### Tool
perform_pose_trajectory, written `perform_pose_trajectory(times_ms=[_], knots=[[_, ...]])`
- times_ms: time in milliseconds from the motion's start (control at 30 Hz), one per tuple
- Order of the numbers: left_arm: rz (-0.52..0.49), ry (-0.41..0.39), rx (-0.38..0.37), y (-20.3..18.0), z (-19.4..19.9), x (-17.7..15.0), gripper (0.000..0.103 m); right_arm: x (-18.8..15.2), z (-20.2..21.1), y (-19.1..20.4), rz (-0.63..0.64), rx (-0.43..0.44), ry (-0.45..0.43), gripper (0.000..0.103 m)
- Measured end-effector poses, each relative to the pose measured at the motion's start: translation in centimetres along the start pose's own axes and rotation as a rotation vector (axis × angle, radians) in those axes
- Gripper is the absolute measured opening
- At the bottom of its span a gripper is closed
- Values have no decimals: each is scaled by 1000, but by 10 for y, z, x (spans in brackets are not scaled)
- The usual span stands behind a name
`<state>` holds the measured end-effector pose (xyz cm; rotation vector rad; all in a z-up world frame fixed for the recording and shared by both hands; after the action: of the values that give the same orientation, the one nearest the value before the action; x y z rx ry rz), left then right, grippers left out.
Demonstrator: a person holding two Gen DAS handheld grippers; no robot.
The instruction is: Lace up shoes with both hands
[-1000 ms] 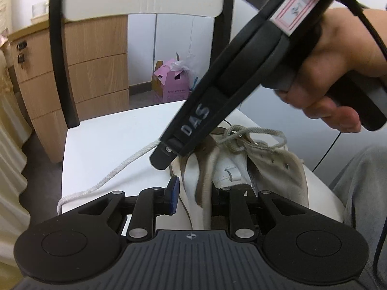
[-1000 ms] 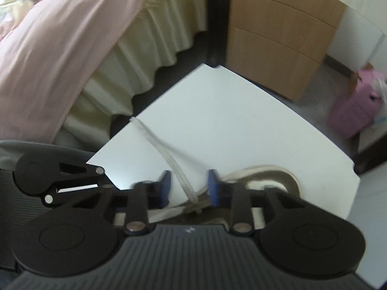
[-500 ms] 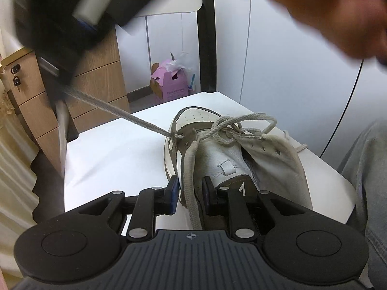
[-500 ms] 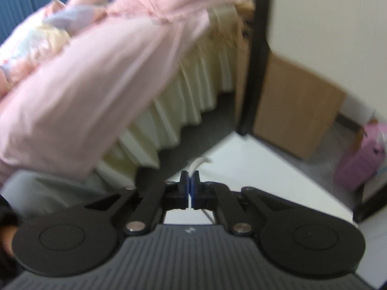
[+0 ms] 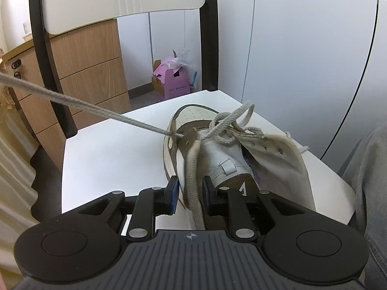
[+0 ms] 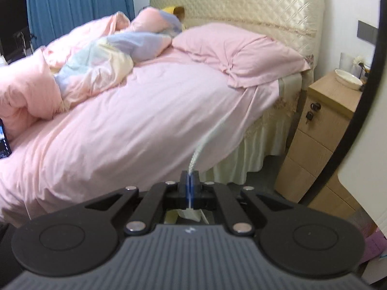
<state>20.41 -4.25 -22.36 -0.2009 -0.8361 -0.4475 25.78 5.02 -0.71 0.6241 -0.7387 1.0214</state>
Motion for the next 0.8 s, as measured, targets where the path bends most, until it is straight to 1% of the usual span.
perform_pose_trajectory(times_ms=[100,133,167,200,233,367,433,500,600,633,667,700,733,767,800], knots=[[12,0,-5,1,-1,-1,23,-7,-10,-8,-36,4,28,6],[16,0,-7,2,-1,-2,23,-11,-14,-11,-44,6,40,24],[18,0,-8,2,-2,-2,23,-15,-15,-14,-49,4,49,56],[15,0,-7,2,-2,-2,23,-18,-15,-17,-53,-1,52,69],[13,-1,-7,2,-2,-2,23,-21,-14,-21,-58,-8,52,77],[11,0,-6,2,-2,-2,23,-40,-8,-39,-100,-41,58,78],[10,0,-5,2,-2,-2,23,-52,-6,-52,-115,-56,83,78],[7,-1,-4,2,-3,-1,23,-69,-8,-66,-115,-77,132,78],[8,-1,-5,2,-3,-1,23,-104,-14,-84,-90,-116,235,77],[8,-2,-5,2,-2,-2,23,-116,-16,-90,-83,-122,276,74],[8,-2,-5,2,-2,-2,23,-129,-18,-95,-75,-127,318,69],[8,-2,-5,2,-2,-2,23,-141,-19,-100,-71,-147,354,66],[6,-2,-5,2,-2,-2,23,-154,-20,-107,-89,-160,386,60],[6,-2,-4,2,-2,-2,23,-162,-20,-111,-109,-160,401,53],[5,-3,-4,1,-2,-2,23,-168,-20,-115,-127,-156,410,49]])
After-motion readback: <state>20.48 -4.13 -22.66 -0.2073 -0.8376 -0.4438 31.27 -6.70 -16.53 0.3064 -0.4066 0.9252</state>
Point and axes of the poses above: each gripper's, at about its wrist camera, not at the fingertips, and z roughly against the way its jaws point, y to its left, x to its top, the point moved 6 cm from there along -z, roughly the way its jaws point, and after that the axes turned 3 degrees about -y, right-handed, at the moved point
